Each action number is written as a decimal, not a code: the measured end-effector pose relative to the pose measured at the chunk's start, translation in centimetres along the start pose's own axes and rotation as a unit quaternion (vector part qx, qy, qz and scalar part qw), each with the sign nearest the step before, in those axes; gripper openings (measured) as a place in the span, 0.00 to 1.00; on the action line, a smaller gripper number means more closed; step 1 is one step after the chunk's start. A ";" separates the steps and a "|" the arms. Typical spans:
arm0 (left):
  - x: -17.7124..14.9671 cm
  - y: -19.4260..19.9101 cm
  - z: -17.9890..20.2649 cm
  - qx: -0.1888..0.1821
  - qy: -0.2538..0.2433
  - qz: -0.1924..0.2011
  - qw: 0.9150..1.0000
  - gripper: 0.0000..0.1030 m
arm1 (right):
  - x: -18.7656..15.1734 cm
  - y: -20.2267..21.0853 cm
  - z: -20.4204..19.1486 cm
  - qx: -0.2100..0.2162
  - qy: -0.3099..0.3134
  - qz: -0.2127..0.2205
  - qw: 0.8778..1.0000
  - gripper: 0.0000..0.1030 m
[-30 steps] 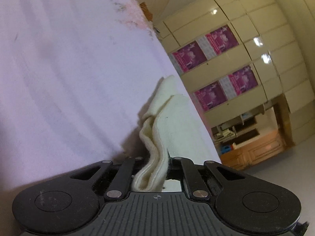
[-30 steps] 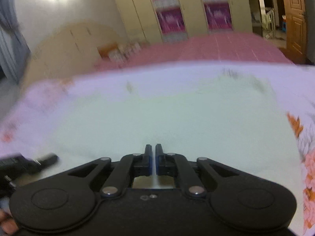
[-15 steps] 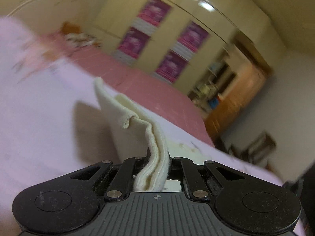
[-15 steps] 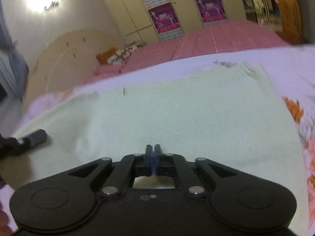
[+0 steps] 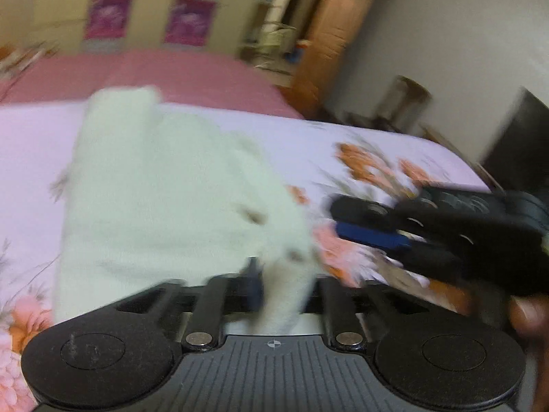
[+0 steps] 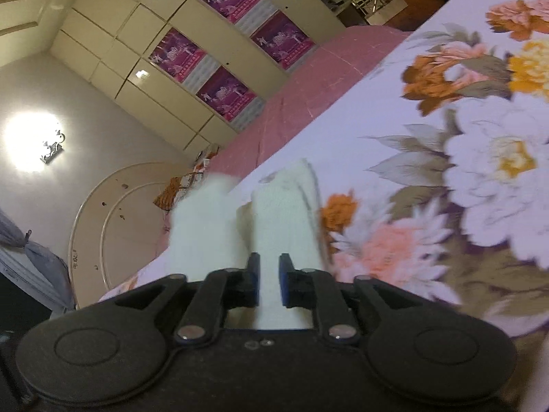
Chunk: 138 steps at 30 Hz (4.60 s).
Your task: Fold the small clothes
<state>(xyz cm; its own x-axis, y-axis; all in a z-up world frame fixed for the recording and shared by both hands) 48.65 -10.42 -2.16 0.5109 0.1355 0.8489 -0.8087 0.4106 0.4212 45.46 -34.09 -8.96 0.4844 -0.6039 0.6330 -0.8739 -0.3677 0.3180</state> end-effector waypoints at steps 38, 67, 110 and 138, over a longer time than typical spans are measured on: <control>2.5 2.6 -14.7 0.139 0.073 0.026 0.987 0.48 | -4.6 -7.4 -8.3 0.000 0.202 -0.083 0.976 0.16; 6.1 -1.7 -15.3 0.088 0.108 0.042 0.989 0.48 | 1.9 -9.1 -1.9 -0.010 0.098 -0.021 0.995 0.34; -4.0 5.2 -10.1 0.052 0.113 -0.008 0.992 0.52 | -3.3 2.3 -4.9 -0.032 0.240 -0.080 0.967 0.04; 1.7 -1.0 -11.0 0.102 0.064 0.027 0.992 0.55 | -2.6 -4.2 -7.0 -0.032 0.384 -0.004 0.923 0.19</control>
<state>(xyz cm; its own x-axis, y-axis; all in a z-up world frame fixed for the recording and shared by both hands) 53.52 -0.65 -4.64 0.4869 0.2708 0.8304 -0.8718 0.2094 0.4429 47.61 -26.04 -7.00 0.3405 0.0869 0.9362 -0.8830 -0.3125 0.3502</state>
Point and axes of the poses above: each gripper's, at about its wrist camera, not at the fingertips, and y roughly against the way its jaws point, z to its right, x to its top, the point moved 2 cm from there along -y, roughly the way its jaws point, and after that the axes turned 14 degrees about z, right-handed, at the moved point
